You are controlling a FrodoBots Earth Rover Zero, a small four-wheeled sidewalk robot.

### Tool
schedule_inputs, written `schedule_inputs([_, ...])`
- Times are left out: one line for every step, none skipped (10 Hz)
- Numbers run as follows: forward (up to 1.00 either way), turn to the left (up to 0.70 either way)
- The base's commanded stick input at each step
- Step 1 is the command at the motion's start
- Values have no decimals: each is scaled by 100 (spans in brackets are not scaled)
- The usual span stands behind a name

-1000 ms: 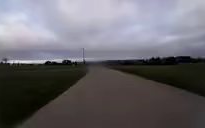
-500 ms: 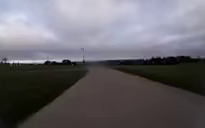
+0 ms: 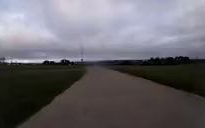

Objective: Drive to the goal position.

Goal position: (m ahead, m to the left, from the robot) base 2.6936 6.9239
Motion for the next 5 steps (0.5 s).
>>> schedule_inputs([85,-13])
schedule_inputs([85,0])
schedule_inputs([85,0])
schedule_inputs([85,-17])
schedule_inputs([85,-10])
